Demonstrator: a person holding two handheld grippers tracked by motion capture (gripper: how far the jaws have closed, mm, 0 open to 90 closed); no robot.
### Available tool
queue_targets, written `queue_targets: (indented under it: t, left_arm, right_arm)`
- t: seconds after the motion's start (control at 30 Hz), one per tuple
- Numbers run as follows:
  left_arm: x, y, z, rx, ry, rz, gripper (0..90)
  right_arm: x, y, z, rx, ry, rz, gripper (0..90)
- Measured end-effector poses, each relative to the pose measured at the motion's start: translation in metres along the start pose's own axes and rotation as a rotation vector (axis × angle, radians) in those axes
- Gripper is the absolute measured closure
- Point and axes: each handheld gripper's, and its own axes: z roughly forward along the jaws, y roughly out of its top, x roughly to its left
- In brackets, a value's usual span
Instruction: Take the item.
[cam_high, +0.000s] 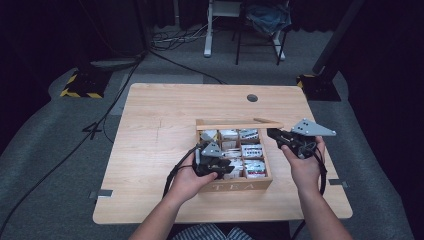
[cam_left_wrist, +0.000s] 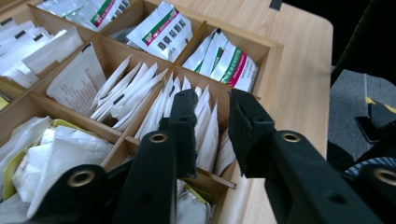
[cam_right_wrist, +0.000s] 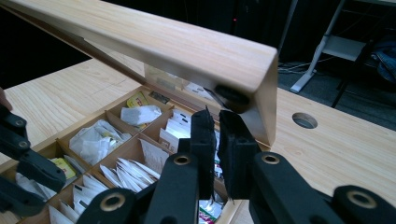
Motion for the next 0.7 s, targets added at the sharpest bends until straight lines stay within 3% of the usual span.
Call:
queue_targets:
  t: [0.27,0.57,0.7]
  left_arm:
    - [0.001,-0.003,0.008,0.037,-0.005,0.007,79.7]
    - [-0.002,-0.004,0.013,0.056,-0.036,0.012,84.5]
    - [-0.001,-0.004,0.018,0.086,-0.046,0.018,86.1]
  right_arm:
    - [0.000,0.000,0.001,0.000,0.005,0.001,84.7]
    - [0.001,-0.001,0.002,0.005,0.007,0.000,84.7]
    - [0.001,-0.001,0.003,0.008,0.009,-0.001,84.7]
